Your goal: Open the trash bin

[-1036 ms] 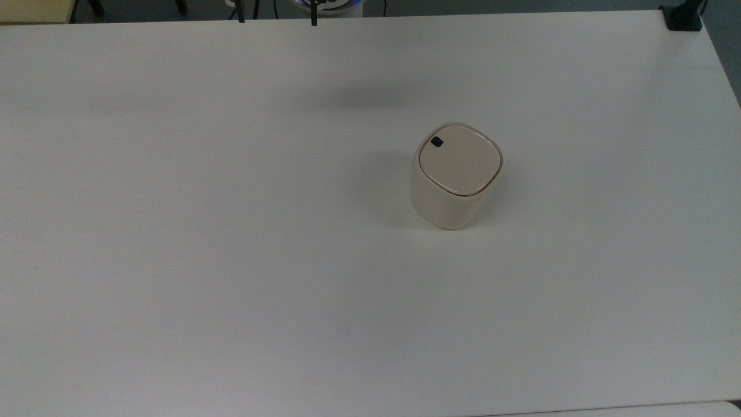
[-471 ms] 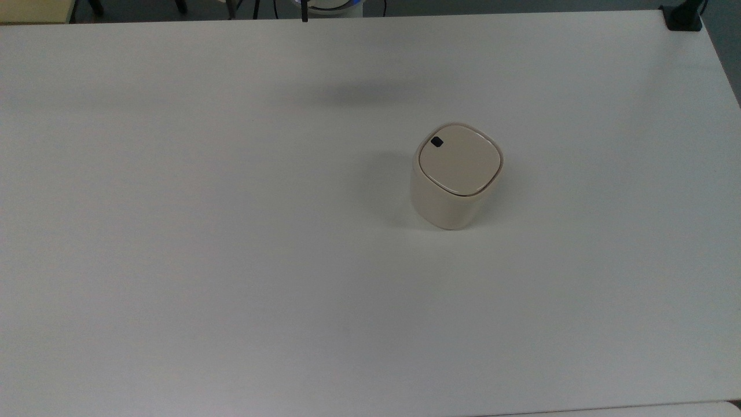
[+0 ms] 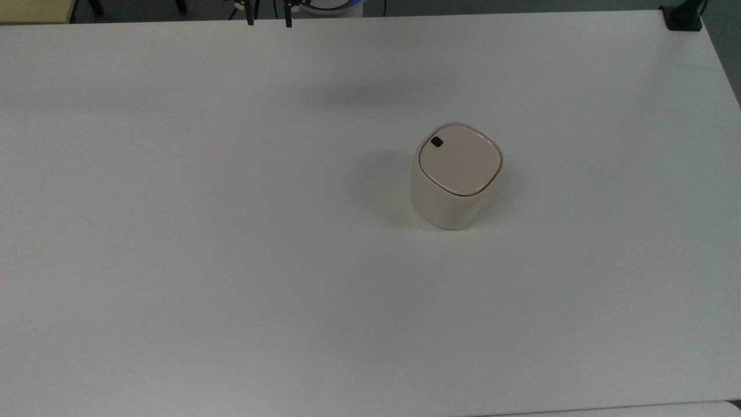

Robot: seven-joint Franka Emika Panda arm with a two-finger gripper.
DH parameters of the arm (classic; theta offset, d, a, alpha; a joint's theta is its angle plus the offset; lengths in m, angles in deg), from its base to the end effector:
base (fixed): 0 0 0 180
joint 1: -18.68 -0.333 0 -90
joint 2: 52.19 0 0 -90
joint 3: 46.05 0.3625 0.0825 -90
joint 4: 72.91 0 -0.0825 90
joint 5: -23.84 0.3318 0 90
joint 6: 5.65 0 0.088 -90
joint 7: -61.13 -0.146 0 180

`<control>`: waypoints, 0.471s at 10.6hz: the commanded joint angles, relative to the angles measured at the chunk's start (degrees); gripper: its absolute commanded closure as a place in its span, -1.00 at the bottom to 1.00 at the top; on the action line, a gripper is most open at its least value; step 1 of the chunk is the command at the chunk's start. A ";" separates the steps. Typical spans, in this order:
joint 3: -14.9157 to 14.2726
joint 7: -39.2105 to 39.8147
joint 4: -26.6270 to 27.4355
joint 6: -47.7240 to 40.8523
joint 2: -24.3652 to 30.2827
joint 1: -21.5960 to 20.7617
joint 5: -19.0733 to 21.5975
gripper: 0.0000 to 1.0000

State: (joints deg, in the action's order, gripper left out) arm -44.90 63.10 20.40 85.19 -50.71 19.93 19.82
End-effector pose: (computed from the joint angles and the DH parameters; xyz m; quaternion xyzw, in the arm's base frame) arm 0.4928 -0.0109 0.6222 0.9992 0.0171 -0.0093 0.0352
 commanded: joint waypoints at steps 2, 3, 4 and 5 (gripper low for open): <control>-0.19 1.45 0.82 0.04 0.46 -0.80 0.76 1.00; 0.08 1.45 0.91 1.26 -0.06 -0.98 0.76 1.00; 0.52 1.45 0.91 1.62 -0.68 -1.68 0.93 1.00; 0.61 1.45 0.91 2.58 -1.90 -3.94 0.85 1.00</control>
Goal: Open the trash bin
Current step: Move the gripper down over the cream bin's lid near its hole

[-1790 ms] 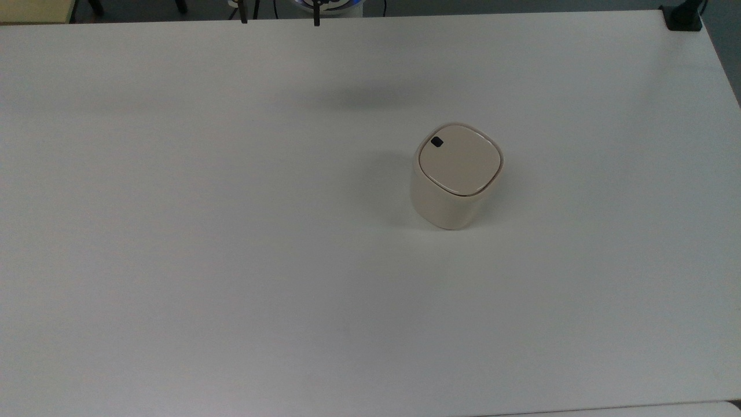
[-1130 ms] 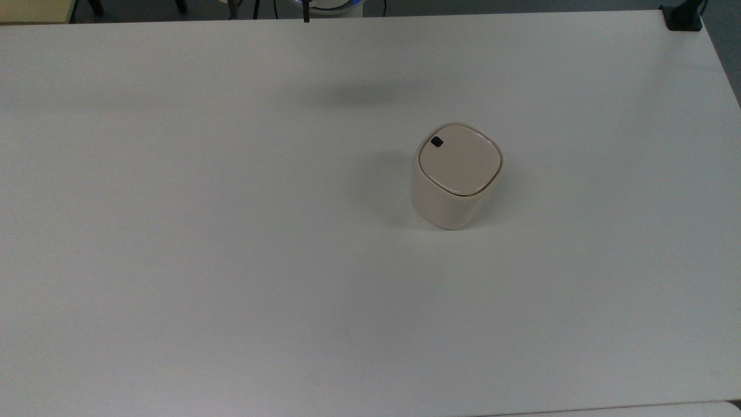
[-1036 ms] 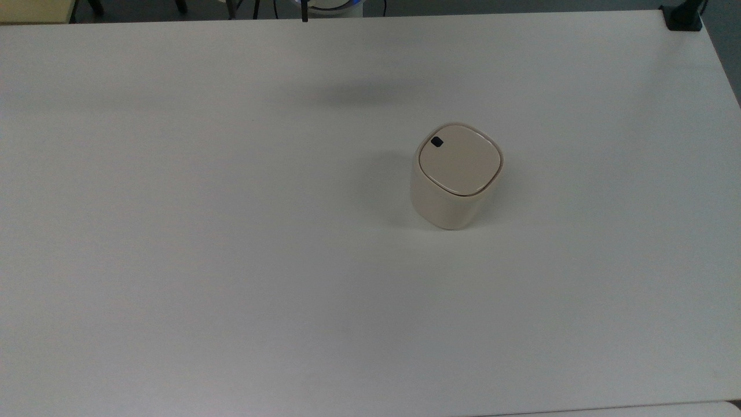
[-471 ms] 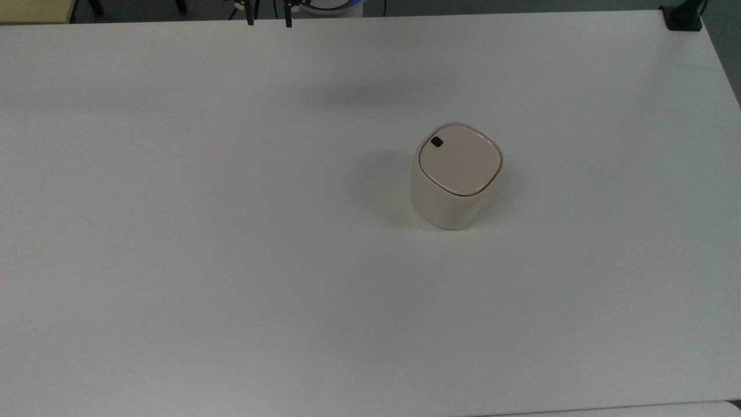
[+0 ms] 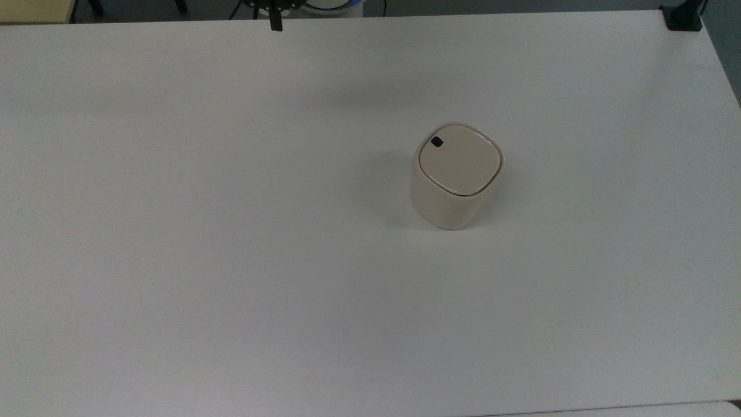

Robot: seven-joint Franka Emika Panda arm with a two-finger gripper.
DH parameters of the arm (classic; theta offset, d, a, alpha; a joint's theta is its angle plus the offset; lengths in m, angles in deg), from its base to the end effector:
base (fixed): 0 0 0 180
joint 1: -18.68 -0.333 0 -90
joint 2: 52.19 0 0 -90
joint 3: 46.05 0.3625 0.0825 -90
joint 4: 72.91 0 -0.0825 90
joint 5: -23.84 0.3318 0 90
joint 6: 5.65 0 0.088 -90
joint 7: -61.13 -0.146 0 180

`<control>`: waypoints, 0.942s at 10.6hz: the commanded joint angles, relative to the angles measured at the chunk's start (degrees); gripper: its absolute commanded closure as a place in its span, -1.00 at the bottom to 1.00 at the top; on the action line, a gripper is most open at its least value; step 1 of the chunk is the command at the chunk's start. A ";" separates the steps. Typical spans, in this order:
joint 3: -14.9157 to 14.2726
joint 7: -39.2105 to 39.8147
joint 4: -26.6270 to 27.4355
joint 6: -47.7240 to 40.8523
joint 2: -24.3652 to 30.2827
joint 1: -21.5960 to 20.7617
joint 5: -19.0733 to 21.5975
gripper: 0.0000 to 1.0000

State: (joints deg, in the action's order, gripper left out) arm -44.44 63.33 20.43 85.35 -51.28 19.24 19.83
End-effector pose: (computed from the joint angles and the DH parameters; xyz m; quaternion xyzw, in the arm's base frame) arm 0.4962 -0.0009 0.6173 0.9989 0.0294 -0.0128 0.0351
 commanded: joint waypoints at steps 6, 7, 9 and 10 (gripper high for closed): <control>0.23 1.23 0.78 8.12 -8.36 -13.29 1.02 1.00; 0.24 1.05 0.78 10.57 -9.25 -14.26 1.36 1.00; 0.24 0.53 0.87 15.15 -11.27 -16.72 2.50 0.99; 0.24 0.52 0.87 18.13 -13.02 -17.17 3.73 0.99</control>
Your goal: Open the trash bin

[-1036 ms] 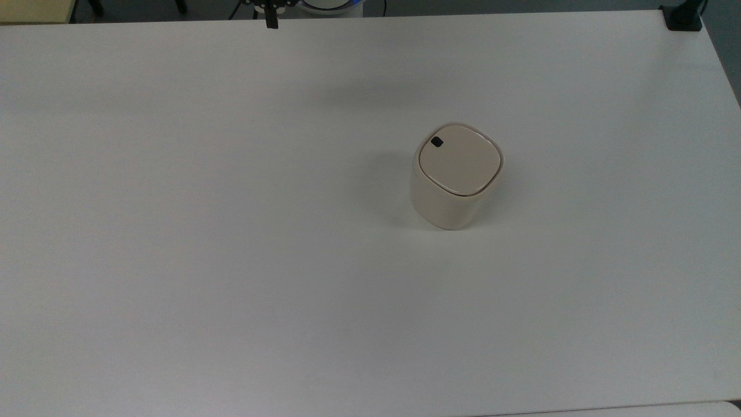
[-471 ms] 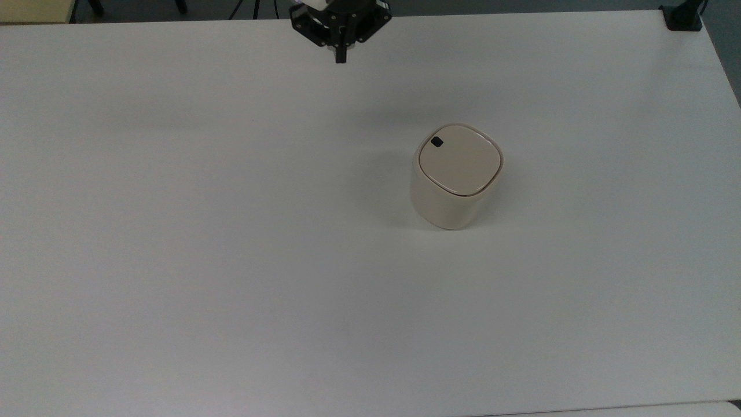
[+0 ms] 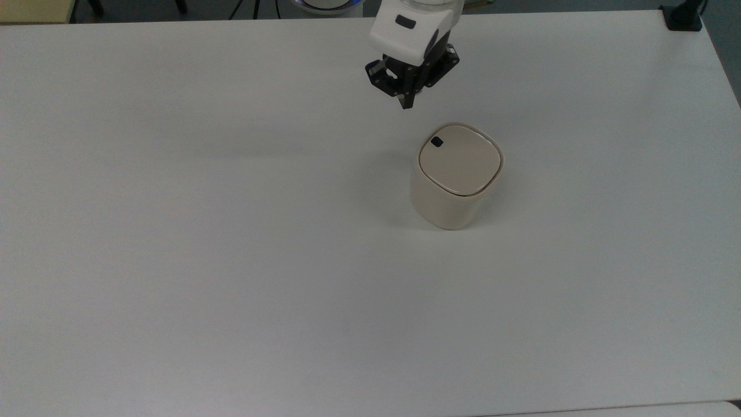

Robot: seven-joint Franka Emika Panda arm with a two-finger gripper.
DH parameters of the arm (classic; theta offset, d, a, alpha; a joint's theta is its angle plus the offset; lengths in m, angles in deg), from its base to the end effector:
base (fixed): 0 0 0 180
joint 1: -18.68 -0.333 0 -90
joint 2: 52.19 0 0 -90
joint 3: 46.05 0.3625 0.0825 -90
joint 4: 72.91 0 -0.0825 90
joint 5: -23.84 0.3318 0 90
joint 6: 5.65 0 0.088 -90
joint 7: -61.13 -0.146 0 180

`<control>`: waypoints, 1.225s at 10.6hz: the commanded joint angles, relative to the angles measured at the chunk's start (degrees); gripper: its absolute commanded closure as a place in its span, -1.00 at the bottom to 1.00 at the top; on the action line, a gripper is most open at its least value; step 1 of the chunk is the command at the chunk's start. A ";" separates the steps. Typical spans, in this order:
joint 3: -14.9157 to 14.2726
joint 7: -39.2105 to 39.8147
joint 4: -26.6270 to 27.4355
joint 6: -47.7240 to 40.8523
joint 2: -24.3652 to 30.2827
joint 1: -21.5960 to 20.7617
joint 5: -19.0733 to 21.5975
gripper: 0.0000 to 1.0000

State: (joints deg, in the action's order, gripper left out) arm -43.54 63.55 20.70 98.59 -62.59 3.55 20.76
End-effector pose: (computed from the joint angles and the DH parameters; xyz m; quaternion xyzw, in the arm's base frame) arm 0.5525 0.1669 0.5289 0.9834 0.1802 0.0050 0.0216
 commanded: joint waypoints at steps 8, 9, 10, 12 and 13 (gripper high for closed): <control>-0.66 0.13 0.60 11.69 -7.53 -4.11 2.99 0.97; -0.66 0.13 0.60 11.60 -7.62 -4.02 2.99 0.97; -0.75 0.04 0.52 11.17 -7.36 -3.85 2.99 0.97; -0.75 0.12 0.60 11.60 -8.57 -4.11 2.90 0.97; -0.75 0.13 0.60 11.60 -9.54 -4.11 2.73 0.97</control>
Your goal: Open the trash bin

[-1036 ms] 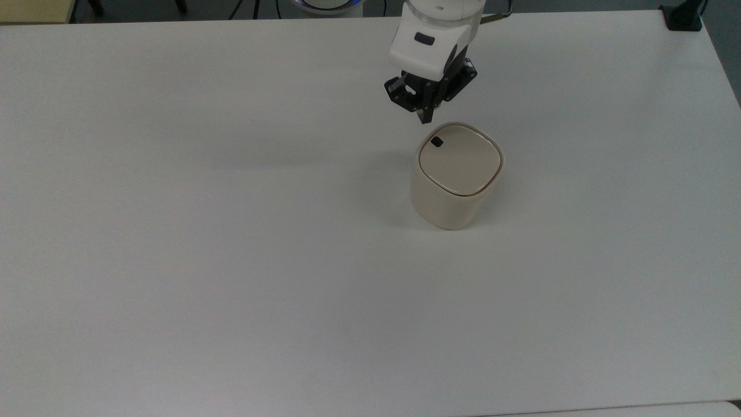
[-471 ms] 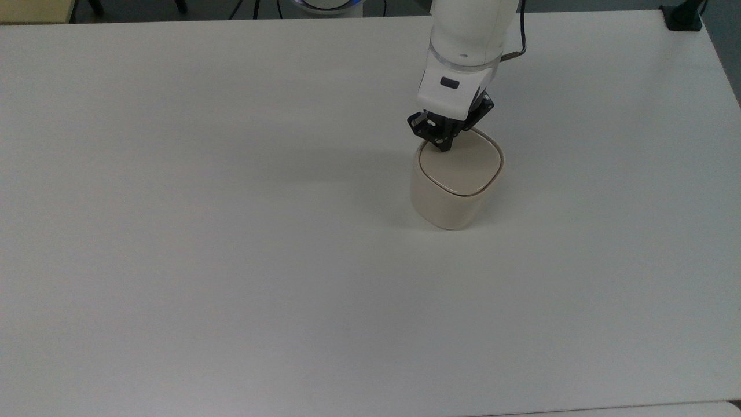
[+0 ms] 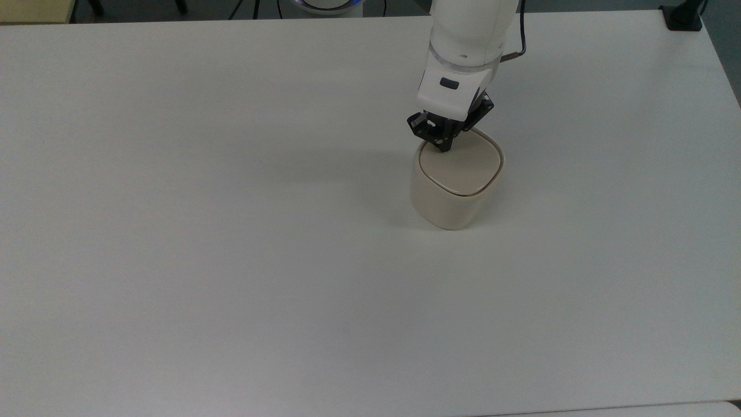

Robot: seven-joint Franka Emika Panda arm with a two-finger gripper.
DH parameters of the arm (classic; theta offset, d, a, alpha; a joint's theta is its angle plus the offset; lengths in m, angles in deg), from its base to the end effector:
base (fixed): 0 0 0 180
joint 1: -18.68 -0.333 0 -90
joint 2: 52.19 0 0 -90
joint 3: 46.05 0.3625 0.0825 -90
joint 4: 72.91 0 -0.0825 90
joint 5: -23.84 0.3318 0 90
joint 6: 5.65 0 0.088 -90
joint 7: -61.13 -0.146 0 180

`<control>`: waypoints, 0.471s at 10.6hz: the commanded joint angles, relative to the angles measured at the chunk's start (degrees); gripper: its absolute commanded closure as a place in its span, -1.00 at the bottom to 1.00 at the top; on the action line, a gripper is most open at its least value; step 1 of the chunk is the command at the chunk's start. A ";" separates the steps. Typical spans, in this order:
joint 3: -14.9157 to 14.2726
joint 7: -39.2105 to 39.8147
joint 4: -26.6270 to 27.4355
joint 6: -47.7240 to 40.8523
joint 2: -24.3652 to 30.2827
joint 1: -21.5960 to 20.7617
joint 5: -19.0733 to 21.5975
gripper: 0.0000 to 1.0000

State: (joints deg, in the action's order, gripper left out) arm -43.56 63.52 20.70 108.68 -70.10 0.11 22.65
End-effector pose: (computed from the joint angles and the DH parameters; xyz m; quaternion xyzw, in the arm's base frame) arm 0.5841 0.2194 0.4662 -0.9783 -0.2059 -0.0248 0.0011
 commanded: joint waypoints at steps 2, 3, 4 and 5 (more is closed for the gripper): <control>-0.73 -0.02 -0.09 0.73 -1.17 -0.49 0.84 0.97; -0.73 -0.02 -1.06 -0.23 0.40 -0.23 1.01 0.97; -0.90 -0.02 -2.11 -2.68 2.07 0.12 1.10 0.94; -1.51 -0.11 -3.16 -5.92 3.74 0.64 1.10 0.93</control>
State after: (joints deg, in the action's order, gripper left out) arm -43.68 63.47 19.34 108.37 -69.87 0.37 22.64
